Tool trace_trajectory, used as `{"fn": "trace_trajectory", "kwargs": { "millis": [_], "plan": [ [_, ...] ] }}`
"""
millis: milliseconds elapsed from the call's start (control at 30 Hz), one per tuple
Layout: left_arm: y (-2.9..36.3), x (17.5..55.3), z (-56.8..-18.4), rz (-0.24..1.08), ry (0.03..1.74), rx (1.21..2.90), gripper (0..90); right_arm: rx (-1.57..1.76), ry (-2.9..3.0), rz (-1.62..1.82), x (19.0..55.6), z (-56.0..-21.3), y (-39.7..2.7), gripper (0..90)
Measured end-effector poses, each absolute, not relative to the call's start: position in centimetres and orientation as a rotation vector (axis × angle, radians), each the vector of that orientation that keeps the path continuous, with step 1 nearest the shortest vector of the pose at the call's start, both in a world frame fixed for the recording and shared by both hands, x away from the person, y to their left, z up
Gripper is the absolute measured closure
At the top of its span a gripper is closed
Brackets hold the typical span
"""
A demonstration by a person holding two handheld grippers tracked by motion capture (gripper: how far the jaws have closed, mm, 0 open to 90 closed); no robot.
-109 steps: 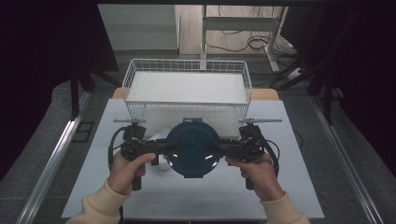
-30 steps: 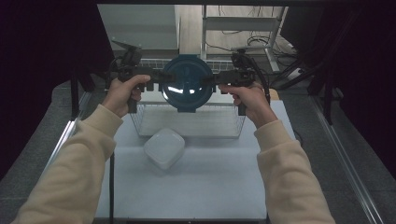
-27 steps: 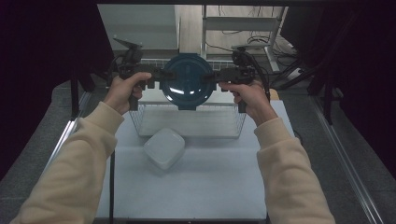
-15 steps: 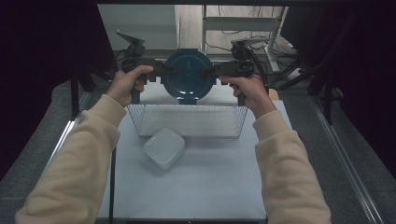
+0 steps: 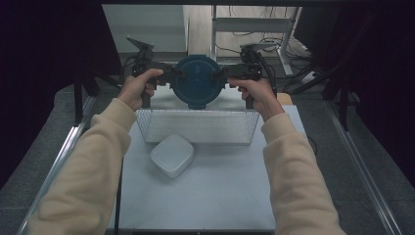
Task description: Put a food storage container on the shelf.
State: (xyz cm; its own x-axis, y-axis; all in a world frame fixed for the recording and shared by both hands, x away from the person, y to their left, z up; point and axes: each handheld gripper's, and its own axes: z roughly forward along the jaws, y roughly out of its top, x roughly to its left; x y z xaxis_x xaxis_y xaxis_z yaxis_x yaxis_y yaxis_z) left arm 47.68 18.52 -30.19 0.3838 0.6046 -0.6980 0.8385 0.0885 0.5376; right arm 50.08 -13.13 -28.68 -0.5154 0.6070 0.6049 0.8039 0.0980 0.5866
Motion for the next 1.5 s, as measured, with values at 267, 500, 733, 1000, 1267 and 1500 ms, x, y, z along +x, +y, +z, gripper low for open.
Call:
{"fn": "trace_trajectory", "kwargs": {
  "millis": [267, 500, 733, 1000, 1267, 1500],
  "plan": [
    [18.7, 49.3, -31.2, -0.339, 1.368, 1.537, 37.5, -1.474, -2.087, -1.386, 51.2, -29.4, -13.1, 39.5],
    [18.5, 50.5, -32.2, -0.369, 1.407, 1.499, 36.4, -1.53, -1.994, -1.366, 52.4, -30.5, -13.3, 37.9],
    [18.4, 50.9, -32.7, -0.371, 1.412, 1.484, 36.5, -1.567, -1.925, -1.349, 52.9, -31.4, -13.5, 36.8],
    [18.3, 50.3, -32.4, -0.289, 1.375, 1.492, 31.0, -1.589, -1.966, -1.357, 52.6, -31.1, -13.0, 27.3],
    [19.1, 46.6, -29.5, -0.043, 1.311, 1.524, 20.0, -1.598, -2.083, -1.478, 50.0, -28.7, -12.8, 7.5],
    [19.7, 41.0, -28.6, 0.051, 1.22, 1.552, 21.1, -1.54, -2.327, -1.565, 45.3, -27.1, -14.0, 8.3]
  ]
}}
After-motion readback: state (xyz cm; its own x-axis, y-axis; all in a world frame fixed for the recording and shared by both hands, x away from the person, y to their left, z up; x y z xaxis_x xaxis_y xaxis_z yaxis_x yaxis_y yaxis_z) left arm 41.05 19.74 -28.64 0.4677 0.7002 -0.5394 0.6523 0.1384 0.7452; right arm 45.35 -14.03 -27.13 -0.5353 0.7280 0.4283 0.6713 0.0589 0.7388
